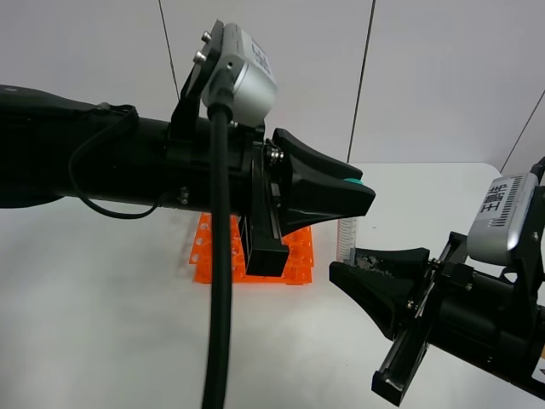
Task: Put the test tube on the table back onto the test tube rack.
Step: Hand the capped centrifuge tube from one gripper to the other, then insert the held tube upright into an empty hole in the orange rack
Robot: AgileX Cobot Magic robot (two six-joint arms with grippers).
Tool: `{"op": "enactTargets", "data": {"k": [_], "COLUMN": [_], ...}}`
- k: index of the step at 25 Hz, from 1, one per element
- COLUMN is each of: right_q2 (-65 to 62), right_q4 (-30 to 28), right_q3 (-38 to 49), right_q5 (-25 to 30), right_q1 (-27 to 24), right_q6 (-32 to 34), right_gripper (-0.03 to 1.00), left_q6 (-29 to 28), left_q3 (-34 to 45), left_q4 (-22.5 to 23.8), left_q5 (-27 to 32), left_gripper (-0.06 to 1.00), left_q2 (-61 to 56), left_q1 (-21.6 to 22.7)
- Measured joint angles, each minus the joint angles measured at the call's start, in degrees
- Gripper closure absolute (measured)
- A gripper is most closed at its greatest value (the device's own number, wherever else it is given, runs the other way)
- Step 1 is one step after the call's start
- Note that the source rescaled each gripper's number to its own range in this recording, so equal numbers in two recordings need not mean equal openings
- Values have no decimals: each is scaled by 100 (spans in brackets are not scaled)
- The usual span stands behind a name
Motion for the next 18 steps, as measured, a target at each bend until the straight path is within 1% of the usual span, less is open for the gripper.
{"op": "enactTargets", "data": {"k": [3, 4, 5, 6, 8, 10, 11, 13, 18], "right_q2": [0, 0, 0, 0, 0, 0, 0, 0, 0], "right_q4": [0, 0, 7, 21, 21, 21, 21, 21, 34], "right_q3": [0, 0, 0, 0, 0, 0, 0, 0, 0], "right_q5": [0, 0, 0, 5, 1, 1, 1, 1, 31], "right_q1": [0, 0, 0, 0, 0, 0, 0, 0, 0], "right_q6": [-18, -19, -19, -19, -19, -19, -19, -19, -19], "right_gripper": [93, 90, 81, 70, 41, 26, 22, 18, 16], "left_q6": [5, 5, 5, 5, 5, 5, 5, 5, 5], "left_q3": [0, 0, 0, 0, 0, 0, 0, 0, 0], "left_q4": [0, 0, 5, 5, 9, 9, 9, 9, 9], "left_q5": [0, 7, 24, 64, 114, 108, 96, 78, 40], "left_gripper": [94, 94, 94, 94, 94, 94, 94, 94, 94], "left_q2": [0, 0, 0, 0, 0, 0, 0, 0, 0], "left_q1": [0, 0, 0, 0, 0, 0, 0, 0, 0]}}
